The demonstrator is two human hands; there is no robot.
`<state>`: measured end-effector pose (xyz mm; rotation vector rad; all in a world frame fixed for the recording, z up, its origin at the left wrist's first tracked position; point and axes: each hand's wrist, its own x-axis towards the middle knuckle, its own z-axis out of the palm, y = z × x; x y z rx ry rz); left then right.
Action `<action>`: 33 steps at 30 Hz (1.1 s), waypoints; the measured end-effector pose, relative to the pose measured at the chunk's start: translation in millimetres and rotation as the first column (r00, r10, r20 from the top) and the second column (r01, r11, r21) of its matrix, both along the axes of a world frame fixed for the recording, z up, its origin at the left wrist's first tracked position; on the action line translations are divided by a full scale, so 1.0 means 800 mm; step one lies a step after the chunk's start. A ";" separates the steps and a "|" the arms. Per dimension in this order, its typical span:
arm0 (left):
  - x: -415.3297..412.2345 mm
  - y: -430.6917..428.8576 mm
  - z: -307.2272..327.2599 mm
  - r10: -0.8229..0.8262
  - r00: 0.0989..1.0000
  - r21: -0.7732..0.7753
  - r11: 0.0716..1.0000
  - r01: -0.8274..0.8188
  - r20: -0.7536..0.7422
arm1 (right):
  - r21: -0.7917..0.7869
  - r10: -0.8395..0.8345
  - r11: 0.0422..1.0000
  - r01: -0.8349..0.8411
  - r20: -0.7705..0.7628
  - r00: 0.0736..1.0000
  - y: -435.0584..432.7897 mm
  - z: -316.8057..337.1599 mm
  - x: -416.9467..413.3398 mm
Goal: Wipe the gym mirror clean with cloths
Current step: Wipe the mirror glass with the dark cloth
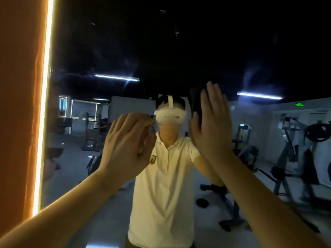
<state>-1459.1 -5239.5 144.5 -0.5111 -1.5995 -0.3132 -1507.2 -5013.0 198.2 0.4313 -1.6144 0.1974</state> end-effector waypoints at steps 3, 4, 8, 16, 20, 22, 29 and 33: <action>0.012 0.025 0.011 -0.137 0.989 0.068 0.988 0.141 -0.057 | 0.077 0.234 0.968 -0.237 0.043 0.971 -0.060 -0.027 0.000; 0.015 0.031 0.013 -0.193 0.980 0.086 0.976 0.198 -0.056 | 0.136 0.286 0.946 -0.296 0.088 0.954 -0.077 -0.033 -0.001; 0.015 0.035 0.022 -0.315 0.947 0.182 0.937 0.299 0.063 | 0.251 0.350 0.887 -0.387 0.179 0.919 -0.084 -0.032 0.002; -0.036 0.022 0.027 0.110 0.994 -0.003 0.994 -0.110 0.020 | 0.197 0.232 0.945 -0.260 0.156 0.960 0.035 -0.032 0.044; -0.043 -0.027 0.088 0.144 0.989 0.210 0.967 -0.148 0.033 | 0.133 0.161 0.976 -0.170 0.082 0.984 0.087 -0.034 0.044; -0.046 -0.015 0.110 0.137 0.989 0.298 0.943 -0.146 0.053 | 0.105 0.107 0.988 -0.113 0.055 0.993 0.102 -0.034 0.041; -0.051 0.154 0.066 0.156 0.987 -0.421 0.894 -0.152 -0.023 | 0.001 0.085 0.996 -0.085 0.017 0.996 0.100 -0.020 0.029; -0.043 0.068 0.089 0.230 0.973 -0.201 0.953 -0.226 -0.003 | 0.001 0.057 0.998 -0.057 0.023 0.998 0.102 -0.015 0.027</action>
